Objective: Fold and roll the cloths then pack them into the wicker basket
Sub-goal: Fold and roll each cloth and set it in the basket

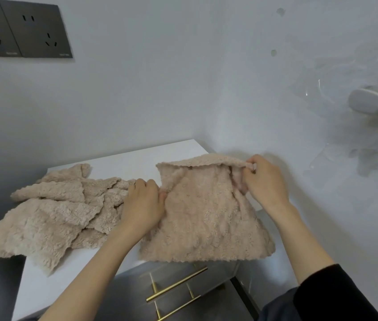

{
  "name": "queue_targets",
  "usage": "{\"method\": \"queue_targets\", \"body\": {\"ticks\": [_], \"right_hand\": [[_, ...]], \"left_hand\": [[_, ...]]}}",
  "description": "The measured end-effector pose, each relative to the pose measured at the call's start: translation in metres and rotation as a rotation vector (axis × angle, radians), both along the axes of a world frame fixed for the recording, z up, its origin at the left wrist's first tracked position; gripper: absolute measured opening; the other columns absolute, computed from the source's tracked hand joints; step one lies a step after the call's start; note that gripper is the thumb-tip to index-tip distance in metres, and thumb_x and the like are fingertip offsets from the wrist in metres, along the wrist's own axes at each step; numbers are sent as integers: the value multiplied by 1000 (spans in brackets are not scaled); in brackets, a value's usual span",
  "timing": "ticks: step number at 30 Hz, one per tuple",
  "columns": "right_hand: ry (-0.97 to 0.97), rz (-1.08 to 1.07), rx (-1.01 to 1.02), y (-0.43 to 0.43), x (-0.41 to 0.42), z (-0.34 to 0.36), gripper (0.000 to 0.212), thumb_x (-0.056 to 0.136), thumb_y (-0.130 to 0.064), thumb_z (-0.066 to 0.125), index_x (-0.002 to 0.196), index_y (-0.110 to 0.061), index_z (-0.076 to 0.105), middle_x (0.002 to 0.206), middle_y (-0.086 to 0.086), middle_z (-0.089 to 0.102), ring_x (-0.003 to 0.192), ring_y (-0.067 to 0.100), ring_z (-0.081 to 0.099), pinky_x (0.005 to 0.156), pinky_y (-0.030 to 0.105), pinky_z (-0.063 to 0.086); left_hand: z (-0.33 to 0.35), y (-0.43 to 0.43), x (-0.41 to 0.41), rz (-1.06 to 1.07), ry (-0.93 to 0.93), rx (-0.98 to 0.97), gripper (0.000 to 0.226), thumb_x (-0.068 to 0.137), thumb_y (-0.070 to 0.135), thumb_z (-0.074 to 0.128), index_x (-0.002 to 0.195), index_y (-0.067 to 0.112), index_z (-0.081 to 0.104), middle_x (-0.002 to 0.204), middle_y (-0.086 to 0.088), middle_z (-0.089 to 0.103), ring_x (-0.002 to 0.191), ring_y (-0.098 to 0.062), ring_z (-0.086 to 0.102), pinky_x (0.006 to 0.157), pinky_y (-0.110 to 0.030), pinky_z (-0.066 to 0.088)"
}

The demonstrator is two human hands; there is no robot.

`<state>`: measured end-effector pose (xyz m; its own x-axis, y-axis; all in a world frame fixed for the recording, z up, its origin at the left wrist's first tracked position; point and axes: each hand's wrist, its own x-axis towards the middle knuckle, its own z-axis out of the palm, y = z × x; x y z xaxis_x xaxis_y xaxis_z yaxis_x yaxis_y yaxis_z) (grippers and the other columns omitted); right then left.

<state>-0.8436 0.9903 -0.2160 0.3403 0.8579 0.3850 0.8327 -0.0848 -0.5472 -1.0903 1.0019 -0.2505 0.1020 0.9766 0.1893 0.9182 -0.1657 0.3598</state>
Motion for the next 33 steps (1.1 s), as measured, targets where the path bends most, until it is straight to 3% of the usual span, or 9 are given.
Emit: {"method": "queue_targets", "body": {"ticks": [5,8,12,16,20,25,28,31,33], "right_hand": [[390,251,135,16,-10,5,37,98,-14,43,131,-30,42,95,-17,65,76,-7,61,63,8,43],[436,350,10,21,-15,1,50,98,-13,42,140,-36,31,123,-6,58,80,15,59,64,10,45],[83,122,-198,17,-3,-13,9,95,-19,47,96,-12,53,88,6,60,71,16,52,55,25,37],[-47,83,-517,11,5,-18,42,95,-35,46,60,-17,30,60,3,42,52,17,36,48,29,26],[14,123,-509,14,-3,-20,54,93,-45,50,50,-18,31,36,-10,32,43,13,35,48,29,25],[137,142,-525,20,-8,-21,57,86,-35,61,37,-19,37,30,-10,31,33,7,31,46,26,24],[337,146,-396,21,-8,-20,29,85,-21,63,60,-13,48,55,0,44,52,15,39,55,25,29],[732,192,-201,19,-6,-14,17,88,-26,65,82,-10,66,75,-2,61,67,11,55,58,20,40],[964,251,-85,18,-3,-9,22,89,-26,65,100,-7,70,88,1,66,79,12,59,66,22,45]], "left_hand": [[18,-2,-31,52,-190,105,15,98,21,45,91,10,38,66,-3,50,55,-19,46,46,-31,27],[21,-3,-47,98,-211,112,22,95,19,52,108,9,38,64,-1,52,53,-16,50,43,-31,33],[20,3,-54,114,-240,24,58,93,32,57,139,10,29,65,7,49,55,-11,50,50,-26,39],[22,7,-56,82,-251,-36,61,93,39,54,144,14,29,74,7,54,64,-8,52,54,-24,38],[26,5,-64,7,-255,-143,52,92,30,59,140,23,40,134,-6,54,118,-21,53,83,-28,39],[28,1,-69,-55,-287,-129,42,90,18,62,130,29,52,134,3,53,115,-17,52,86,-27,37],[28,1,-73,-48,-319,-77,37,90,17,62,124,32,59,111,1,67,102,-18,61,75,-26,42],[29,1,-79,-53,-433,20,27,91,20,61,113,37,62,53,11,58,50,-1,50,50,-12,34],[33,2,-82,-23,-557,81,21,91,22,62,106,37,66,56,12,59,48,0,50,50,-13,35]]}}
